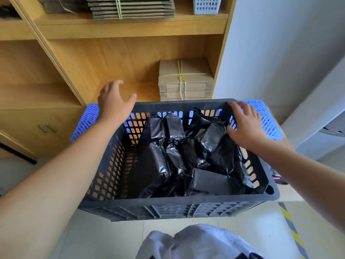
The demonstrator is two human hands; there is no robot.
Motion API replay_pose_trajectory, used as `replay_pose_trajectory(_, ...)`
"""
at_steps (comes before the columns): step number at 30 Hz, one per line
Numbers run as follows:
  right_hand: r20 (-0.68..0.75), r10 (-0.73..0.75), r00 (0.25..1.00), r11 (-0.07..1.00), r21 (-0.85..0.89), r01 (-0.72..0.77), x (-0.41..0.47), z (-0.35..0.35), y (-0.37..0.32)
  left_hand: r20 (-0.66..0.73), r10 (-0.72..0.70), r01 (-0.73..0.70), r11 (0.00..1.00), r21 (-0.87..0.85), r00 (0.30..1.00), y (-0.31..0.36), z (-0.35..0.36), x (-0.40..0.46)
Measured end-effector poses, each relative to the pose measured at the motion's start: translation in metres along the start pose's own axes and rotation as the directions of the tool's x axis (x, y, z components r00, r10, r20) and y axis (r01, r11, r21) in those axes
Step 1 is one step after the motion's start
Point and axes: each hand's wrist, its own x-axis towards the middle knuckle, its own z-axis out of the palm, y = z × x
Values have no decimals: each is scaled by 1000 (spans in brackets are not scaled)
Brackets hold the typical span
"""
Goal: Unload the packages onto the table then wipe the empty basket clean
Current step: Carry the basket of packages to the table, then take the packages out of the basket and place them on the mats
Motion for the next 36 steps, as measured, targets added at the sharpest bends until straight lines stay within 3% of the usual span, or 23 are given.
replay_pose_trajectory(2,179,-175,968,980,-67,189,-2,1,-3,261,57,-30,994,-106,964,35,14,-9)
replay_pose_trajectory(4,354,-232,906,955,-92,280,-2,5,-11,533,107,-44,991,-130,839,58,33,-27)
replay_pose_trajectory(5,406,-232,884,955,-79,287,-2,6,-16,603,110,-70,993,-90,790,64,43,-37)
replay_pose_trajectory(6,425,-230,875,960,-48,276,-4,7,-24,631,98,-97,995,-36,769,66,53,-46)
replay_pose_trajectory(8,390,-240,889,968,31,248,-12,8,-39,576,40,-126,986,111,816,64,64,-56)
replay_pose_trajectory(11,295,-345,891,939,112,326,-35,13,-61,456,-148,-14,943,333,878,43,61,-59)
replay_pose_trajectory(15,307,-407,860,913,166,373,-55,27,-97,588,-402,274,914,298,702,2,52,-66)
replay_pose_trajectory(18,375,-423,825,898,55,436,-56,40,-126,702,-430,412,887,210,568,-17,55,-77)
replay_pose_trajectory(20,467,-428,774,882,29,471,-55,47,-142,743,-430,496,855,152,513,-32,62,-80)
replay_pose_trajectory(24,638,-336,693,938,158,309,-53,51,-161,774,-389,591,806,24,500,-43,65,-80)
replay_pose_trajectory(29,621,-226,751,932,362,-19,-47,43,-164,806,-332,569,822,-8,491,-51,56,-68)
replay_pose_trajectory(32,585,-111,803,782,551,-293,-41,41,-160,839,-287,547,837,-15,462,-54,35,-58)
replay_pose_trajectory(36,522,15,853,551,708,-442,-48,32,-151,861,-187,564,815,-133,474,-58,-13,-41)
